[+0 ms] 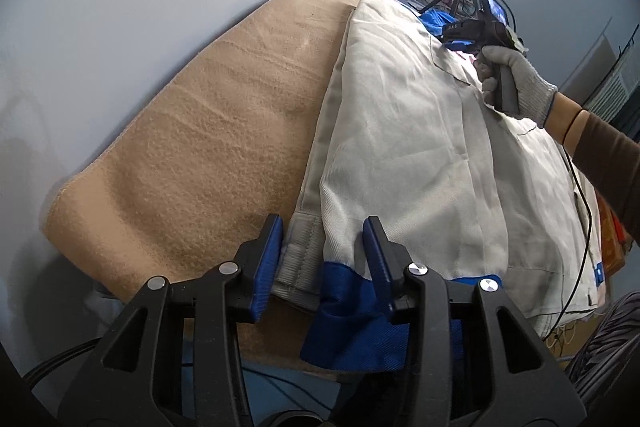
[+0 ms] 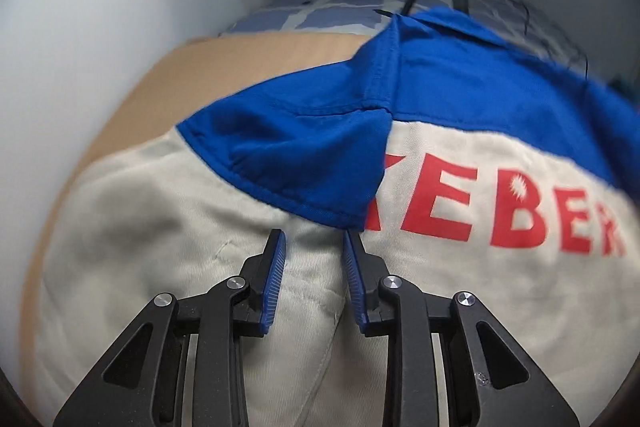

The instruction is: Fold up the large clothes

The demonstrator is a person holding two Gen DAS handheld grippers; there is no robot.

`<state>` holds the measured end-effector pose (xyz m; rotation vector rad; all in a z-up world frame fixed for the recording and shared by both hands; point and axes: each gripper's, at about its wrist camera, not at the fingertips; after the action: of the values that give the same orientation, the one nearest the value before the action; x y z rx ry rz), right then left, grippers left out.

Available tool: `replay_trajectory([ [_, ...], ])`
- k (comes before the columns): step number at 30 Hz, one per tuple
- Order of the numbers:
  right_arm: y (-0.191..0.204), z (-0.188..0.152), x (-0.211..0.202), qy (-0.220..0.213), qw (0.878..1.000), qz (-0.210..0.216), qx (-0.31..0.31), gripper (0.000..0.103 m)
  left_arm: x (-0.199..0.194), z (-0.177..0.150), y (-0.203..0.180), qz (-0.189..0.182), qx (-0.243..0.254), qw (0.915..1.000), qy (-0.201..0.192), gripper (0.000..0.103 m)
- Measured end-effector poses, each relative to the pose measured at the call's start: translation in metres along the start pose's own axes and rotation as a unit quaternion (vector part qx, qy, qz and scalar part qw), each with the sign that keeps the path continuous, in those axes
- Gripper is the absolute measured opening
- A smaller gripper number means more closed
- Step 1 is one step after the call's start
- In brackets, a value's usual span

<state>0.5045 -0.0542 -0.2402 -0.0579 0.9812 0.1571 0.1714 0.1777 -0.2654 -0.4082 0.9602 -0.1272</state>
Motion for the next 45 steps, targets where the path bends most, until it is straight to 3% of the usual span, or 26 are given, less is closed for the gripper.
replay_trajectory([
  [2,0.008,0.002,-0.014,-0.014,1.000,-0.006,-0.001,0.027,-0.001,0.001,0.002,-0.005,-0.003,1.0000,0.002,0.039],
  [6,0.051,0.010,-0.042,-0.049,0.996,0.059,-0.048,0.027,-0.002,0.002,0.002,-0.009,-0.009,0.9999,0.001,0.036],
  [9,0.082,0.017,-0.040,-0.046,0.993,0.079,-0.079,0.027,-0.004,0.001,0.001,-0.008,-0.008,0.9999,-0.001,0.034],
  [15,0.110,0.023,-0.011,-0.018,0.993,0.105,-0.043,0.027,-0.013,0.001,0.002,-0.015,-0.017,0.9997,-0.006,0.033],
  [19,0.128,0.014,0.018,0.024,0.995,0.080,-0.058,0.027,-0.023,0.000,0.005,-0.031,-0.031,0.9990,-0.009,0.034],
  [21,0.129,0.014,0.013,0.020,0.995,0.078,-0.060,0.027,-0.029,-0.001,0.005,-0.037,-0.032,0.9987,-0.011,0.040],
  [24,0.117,0.012,-0.011,0.014,0.993,0.108,-0.038,0.027,-0.029,0.000,0.006,-0.046,-0.033,0.9984,-0.004,0.046],
  [27,0.110,-0.011,-0.066,-0.006,0.983,0.183,-0.028,0.029,-0.022,0.003,0.008,-0.056,-0.045,0.9974,0.008,0.049],
  [29,0.111,-0.038,-0.094,-0.001,0.976,0.215,-0.039,0.029,-0.015,0.004,0.010,-0.042,-0.046,0.9980,0.011,0.053],
  [35,0.124,-0.132,-0.134,0.057,0.961,0.261,-0.072,0.029,-0.003,0.002,0.013,-0.028,-0.055,0.9980,0.009,0.053],
  [36,0.128,-0.146,-0.135,0.067,0.959,0.264,-0.076,0.029,-0.002,0.004,0.011,-0.027,-0.054,0.9981,0.010,0.050],
  [38,0.135,-0.164,-0.133,0.072,0.961,0.250,-0.091,0.029,0.001,0.006,0.006,-0.027,-0.045,0.9985,0.015,0.030],
  [40,0.140,-0.176,-0.126,0.080,0.963,0.243,-0.089,0.029,-0.001,0.008,0.001,-0.024,-0.039,0.9989,0.005,0.019],
  [45,0.150,-0.178,-0.116,0.087,0.967,0.220,-0.098,0.029,-0.028,0.009,-0.017,-0.037,-0.021,0.9985,-0.034,0.016],
])
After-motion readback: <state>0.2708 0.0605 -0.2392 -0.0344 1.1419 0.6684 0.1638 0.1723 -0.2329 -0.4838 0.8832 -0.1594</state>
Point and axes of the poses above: each gripper's, at about its wrist camera, not at the fingertips, and x roughly the way its jaws point, y to its left, z to its top, and after that the axes turned 6 degrees about -x, right-handed
